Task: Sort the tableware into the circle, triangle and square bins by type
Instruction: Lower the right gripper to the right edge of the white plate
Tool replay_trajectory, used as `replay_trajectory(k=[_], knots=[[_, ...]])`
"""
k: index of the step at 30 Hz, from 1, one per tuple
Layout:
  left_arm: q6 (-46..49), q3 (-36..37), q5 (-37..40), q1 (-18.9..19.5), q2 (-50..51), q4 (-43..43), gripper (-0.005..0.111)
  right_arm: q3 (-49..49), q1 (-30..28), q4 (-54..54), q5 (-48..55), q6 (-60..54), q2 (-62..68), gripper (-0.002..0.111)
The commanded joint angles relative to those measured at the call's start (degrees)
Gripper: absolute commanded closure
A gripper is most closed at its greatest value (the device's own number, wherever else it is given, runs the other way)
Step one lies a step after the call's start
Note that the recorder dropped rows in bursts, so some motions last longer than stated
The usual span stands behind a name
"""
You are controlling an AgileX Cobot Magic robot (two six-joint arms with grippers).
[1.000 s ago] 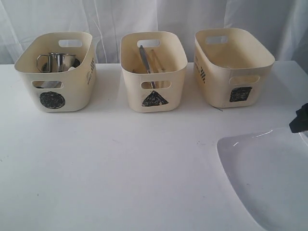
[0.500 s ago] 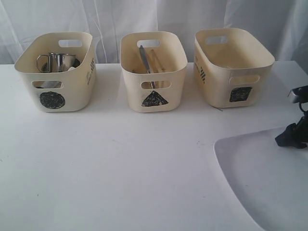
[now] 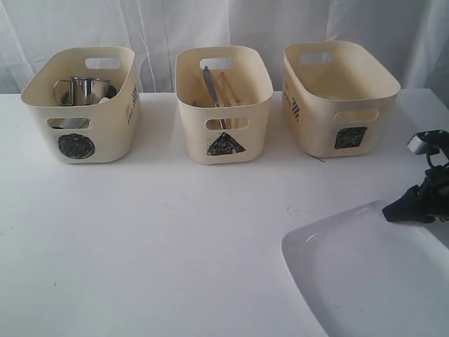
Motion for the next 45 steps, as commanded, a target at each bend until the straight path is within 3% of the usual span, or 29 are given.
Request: replay_trajectory(k=[1, 7, 13, 17, 19, 21, 23, 24, 35, 40, 45], knots=[[-0.07, 0.29, 0.13, 0.15, -0.26, 0.00, 0.107, 0.17, 0.01, 0.50, -3.77, -0.75, -0.15, 0.075], [-0.07, 0.29, 0.13, 0.15, -0.26, 0.00, 0.107, 0.17, 0.01, 3.11, -2.61, -4.59, 0.51, 0.073], [-0.07, 0.29, 0.13, 0.15, -0.26, 0.00, 0.107, 0.17, 0.01, 3.26, 2.20, -16.03, 4.89, 0.054], [-0.07, 0.29, 0.13, 0.15, -0.26, 0.00, 0.107, 0.17, 0.01, 3.16, 2.00, -16.30, 8.36, 0.054], [-0.07, 0.29, 0.13, 0.15, -0.26, 0.00, 0.107, 0.17, 0.01, 3.16, 2.31, -17.45, 9.23, 0.062], [-0.07, 0.29, 0.13, 0.15, -0.26, 0.00, 0.107, 0.17, 0.01, 3.16, 2.84, -17.45, 9.69, 0.079], [-0.07, 0.29, 0.13, 0.15, -0.26, 0.00, 0.107, 0.17, 0.01, 2.63, 2.96, -17.45, 9.69, 0.102], [-0.07, 0.29, 0.13, 0.15, -0.26, 0.00, 0.107, 0.17, 0.01, 2.59, 3.06, -17.45, 9.69, 0.108], [-0.07, 0.29, 0.13, 0.15, -0.26, 0.00, 0.107, 0.17, 0.01, 1.63, 4.07, -17.22, 6.88, 0.108], [-0.07, 0.29, 0.13, 0.15, -0.26, 0.00, 0.107, 0.17, 0.01, -1.35, 5.42, -11.26, 5.03, 0.108], [-0.07, 0.29, 0.13, 0.15, -0.26, 0.00, 0.107, 0.17, 0.01, -12.21, 4.13, -8.10, 5.17, 0.086]])
